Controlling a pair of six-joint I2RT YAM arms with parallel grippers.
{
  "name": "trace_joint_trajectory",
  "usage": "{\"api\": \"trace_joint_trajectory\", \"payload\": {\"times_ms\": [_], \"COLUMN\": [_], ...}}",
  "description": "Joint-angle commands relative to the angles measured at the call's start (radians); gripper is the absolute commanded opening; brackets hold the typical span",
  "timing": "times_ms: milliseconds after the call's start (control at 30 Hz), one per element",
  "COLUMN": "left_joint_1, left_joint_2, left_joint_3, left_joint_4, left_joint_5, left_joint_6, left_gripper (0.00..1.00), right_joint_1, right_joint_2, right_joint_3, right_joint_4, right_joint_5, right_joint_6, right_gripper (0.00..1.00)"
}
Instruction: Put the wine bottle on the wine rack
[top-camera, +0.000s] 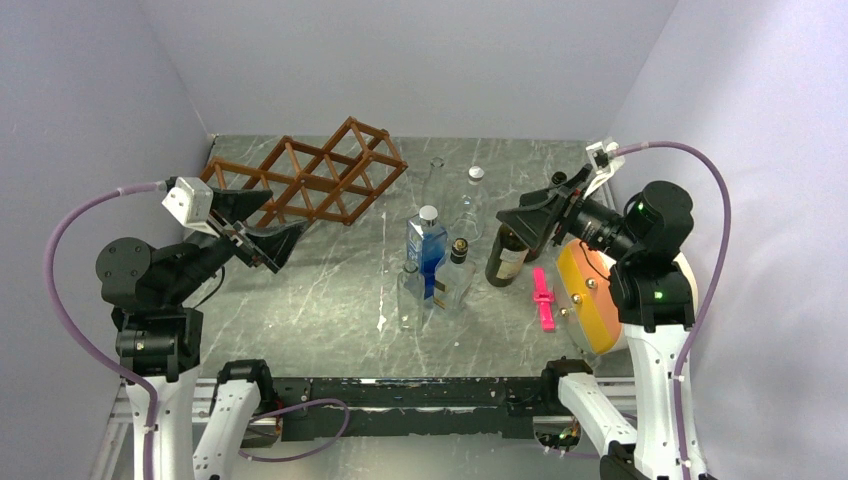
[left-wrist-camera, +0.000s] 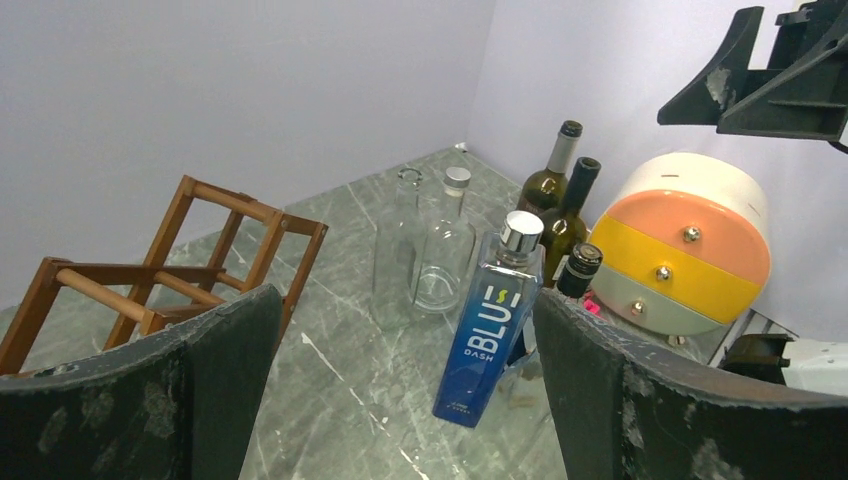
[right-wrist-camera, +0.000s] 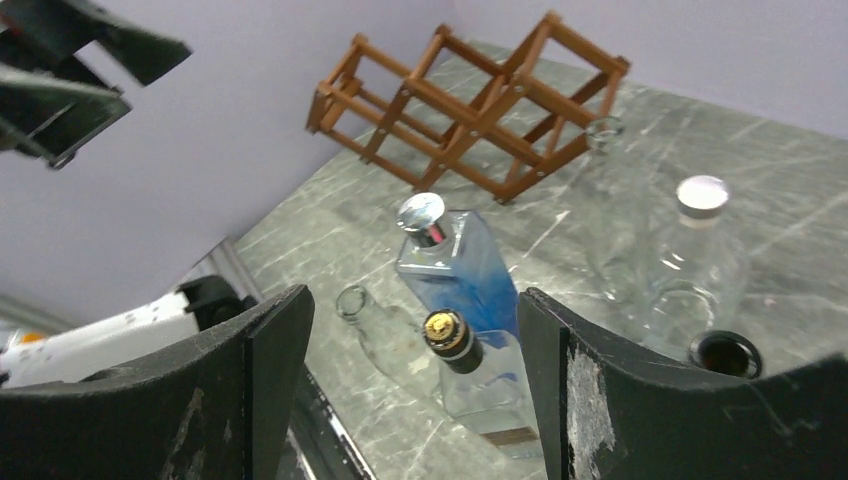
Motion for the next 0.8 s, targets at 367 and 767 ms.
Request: {"api": "trace_joint_trajectory", "payload": {"times_ms": [367,767], "left_joint_1": [0.012,0.012], "left_joint_2": [0.048,0.058], "left_joint_3": [-0.020,-0.042], "left_joint_4": [0.017,0.005], "left_joint_5": [0.009,-0.022], "left_joint_6": [-0.050,-0.030], "left_gripper": [0.99,0.97], "right_joint_1": [0.393,0.823], "right_joint_2": [0.125,0.241], "right_joint_3": [0.028,0.008], "right_joint_4": [0.031,-0.056], "right_joint_5": [0.145,0.545], "right_joint_6": [-0.060,-0.190], "right_gripper": [0.49,0.48]}}
